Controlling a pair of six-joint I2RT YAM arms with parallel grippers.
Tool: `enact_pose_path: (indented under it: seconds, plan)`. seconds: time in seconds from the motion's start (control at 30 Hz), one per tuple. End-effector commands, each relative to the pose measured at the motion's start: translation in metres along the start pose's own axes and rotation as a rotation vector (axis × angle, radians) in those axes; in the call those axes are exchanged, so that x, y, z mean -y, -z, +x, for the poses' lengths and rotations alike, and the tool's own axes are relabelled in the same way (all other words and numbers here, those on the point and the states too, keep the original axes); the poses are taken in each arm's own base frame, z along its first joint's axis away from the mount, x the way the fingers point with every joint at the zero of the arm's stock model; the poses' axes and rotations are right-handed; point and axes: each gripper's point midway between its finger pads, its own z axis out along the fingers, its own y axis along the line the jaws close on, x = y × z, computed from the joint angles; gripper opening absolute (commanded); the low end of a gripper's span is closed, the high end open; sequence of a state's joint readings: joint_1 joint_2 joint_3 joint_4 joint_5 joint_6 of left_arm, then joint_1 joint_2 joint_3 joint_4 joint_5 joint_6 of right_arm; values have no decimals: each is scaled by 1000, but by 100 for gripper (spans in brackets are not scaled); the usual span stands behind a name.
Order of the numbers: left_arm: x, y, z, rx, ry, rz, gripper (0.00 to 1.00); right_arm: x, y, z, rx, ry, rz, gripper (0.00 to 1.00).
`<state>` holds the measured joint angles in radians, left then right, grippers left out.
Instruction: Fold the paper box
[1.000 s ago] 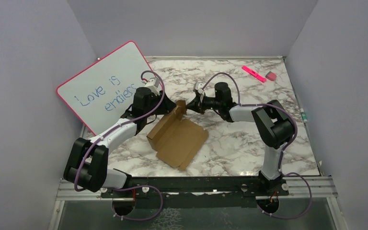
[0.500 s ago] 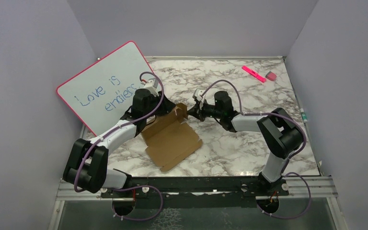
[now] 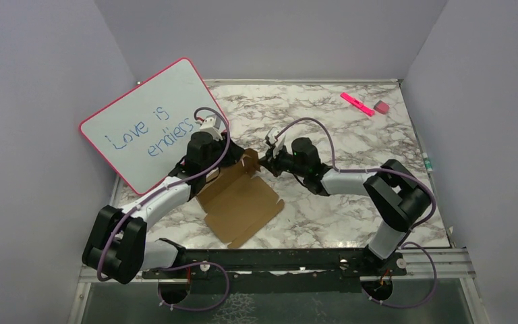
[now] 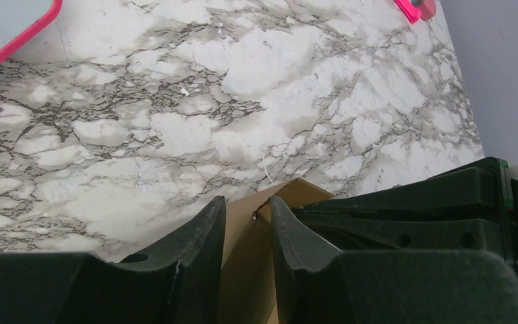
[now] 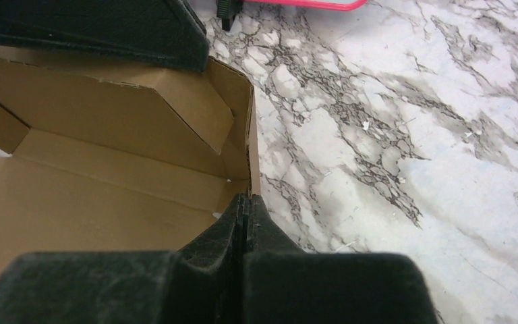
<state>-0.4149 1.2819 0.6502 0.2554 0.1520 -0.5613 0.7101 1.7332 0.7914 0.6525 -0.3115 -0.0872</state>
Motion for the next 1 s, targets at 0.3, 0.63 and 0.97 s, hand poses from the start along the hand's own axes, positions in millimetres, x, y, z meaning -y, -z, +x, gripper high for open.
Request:
enact_pose_path:
  seconds: [0.3,0.63,0.97]
  plan:
    - [-2,12,-1,73,-22,-81,29,-25,9,2,13,-152,62,1]
    - [-5,18,6,79,-16,-91,29,-36,11,22,-20,-203,117,1]
    - [-5,60,-43,123,-90,-253,63,8,22,10,-30,10,316,1]
